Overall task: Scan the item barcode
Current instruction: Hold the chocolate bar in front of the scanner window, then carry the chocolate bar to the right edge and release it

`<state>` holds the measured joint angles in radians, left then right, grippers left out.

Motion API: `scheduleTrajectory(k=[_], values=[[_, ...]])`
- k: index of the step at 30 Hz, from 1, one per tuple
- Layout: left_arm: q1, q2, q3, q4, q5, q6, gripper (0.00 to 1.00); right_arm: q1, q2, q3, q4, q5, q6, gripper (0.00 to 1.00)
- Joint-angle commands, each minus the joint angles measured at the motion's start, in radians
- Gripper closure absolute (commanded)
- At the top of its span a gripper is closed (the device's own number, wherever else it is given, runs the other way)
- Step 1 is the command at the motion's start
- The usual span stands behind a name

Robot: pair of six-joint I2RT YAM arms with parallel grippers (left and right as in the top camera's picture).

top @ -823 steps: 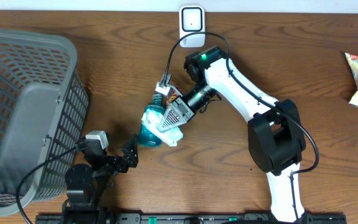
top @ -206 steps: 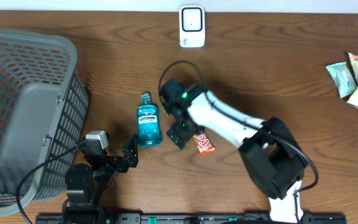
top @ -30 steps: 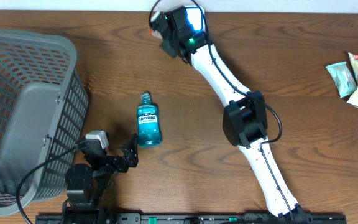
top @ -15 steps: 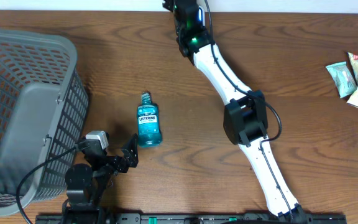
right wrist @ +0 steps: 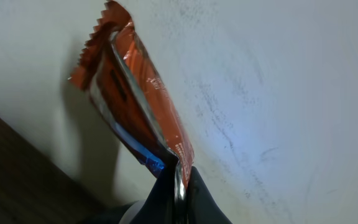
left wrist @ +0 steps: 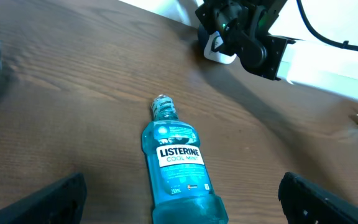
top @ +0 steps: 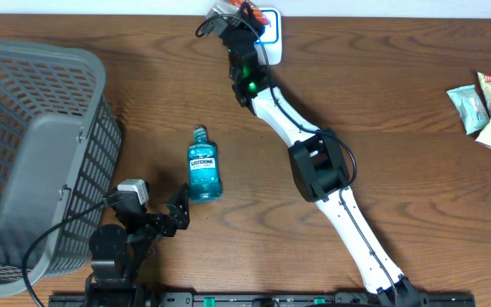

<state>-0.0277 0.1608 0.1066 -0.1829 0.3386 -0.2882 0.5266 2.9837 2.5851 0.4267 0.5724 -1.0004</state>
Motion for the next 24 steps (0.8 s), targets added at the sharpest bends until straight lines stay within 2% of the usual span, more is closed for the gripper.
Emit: scheduleTrajectory(k=[1, 12, 18, 20, 24], values=[[0.005, -0.004, 0.004, 0.000, 0.009, -0.002, 0.02, -0.004, -0.014, 0.004, 0.002, 0.032, -0.023, 0.99], [0.005, -0.004, 0.004, 0.000, 0.009, -0.002, 0.02, 0.008, -0.022, 0.004, 0.002, 0.068, 0.014, 0.99], [0.005, -0.004, 0.004, 0.000, 0.009, -0.002, 0.02, -0.013, -0.137, 0.004, -0.011, 0.131, 0.102, 0.99], [0.005, -0.004, 0.004, 0.000, 0.009, -0.002, 0.02, -0.037, -0.204, 0.004, -0.077, 0.157, 0.135, 0.99], [0.005, -0.004, 0.004, 0.000, 0.009, -0.002, 0.02, -0.101, -0.349, 0.004, -0.359, 0.202, 0.246, 0.99]])
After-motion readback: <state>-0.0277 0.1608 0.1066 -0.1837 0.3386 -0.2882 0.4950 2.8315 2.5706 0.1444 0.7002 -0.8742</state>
